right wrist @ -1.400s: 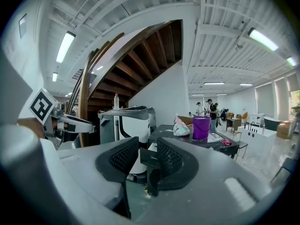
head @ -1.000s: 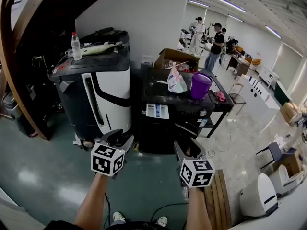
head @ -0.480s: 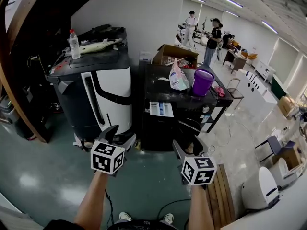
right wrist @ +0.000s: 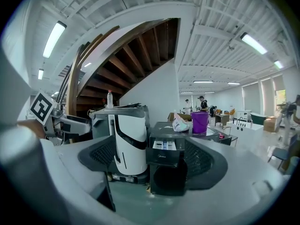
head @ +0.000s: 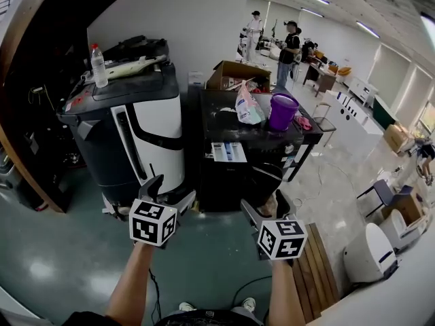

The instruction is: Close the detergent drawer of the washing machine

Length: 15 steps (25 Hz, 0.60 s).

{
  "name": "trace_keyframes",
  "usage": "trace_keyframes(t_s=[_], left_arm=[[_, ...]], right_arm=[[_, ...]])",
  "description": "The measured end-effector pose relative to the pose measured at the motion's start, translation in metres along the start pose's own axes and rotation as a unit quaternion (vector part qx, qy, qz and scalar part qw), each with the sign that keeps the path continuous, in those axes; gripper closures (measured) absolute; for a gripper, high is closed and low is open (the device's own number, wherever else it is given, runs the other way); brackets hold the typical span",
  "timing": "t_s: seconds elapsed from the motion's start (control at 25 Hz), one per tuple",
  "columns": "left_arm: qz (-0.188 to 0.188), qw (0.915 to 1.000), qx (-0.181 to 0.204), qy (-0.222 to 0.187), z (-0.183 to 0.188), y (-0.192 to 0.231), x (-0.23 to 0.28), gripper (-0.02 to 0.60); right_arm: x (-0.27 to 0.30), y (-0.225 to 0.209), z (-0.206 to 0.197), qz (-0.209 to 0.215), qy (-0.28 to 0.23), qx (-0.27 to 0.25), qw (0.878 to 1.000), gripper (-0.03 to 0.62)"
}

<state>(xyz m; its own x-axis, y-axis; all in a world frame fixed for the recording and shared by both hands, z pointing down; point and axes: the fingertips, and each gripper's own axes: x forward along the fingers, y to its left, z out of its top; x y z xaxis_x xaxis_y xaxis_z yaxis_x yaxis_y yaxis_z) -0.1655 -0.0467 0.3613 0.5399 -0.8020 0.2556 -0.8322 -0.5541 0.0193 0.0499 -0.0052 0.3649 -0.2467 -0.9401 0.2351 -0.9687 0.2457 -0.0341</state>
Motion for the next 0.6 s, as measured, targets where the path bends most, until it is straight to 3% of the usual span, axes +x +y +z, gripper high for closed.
trace_keyframes(t_s=[0.6], left_arm=[[-0.02,0.9998,0.004,0.003,-0.008,0.033,-0.019,0.14]], right_arm=[[0.0,0.036,-0.01,-0.026,-0.002,0.027,0.999,0.063]])
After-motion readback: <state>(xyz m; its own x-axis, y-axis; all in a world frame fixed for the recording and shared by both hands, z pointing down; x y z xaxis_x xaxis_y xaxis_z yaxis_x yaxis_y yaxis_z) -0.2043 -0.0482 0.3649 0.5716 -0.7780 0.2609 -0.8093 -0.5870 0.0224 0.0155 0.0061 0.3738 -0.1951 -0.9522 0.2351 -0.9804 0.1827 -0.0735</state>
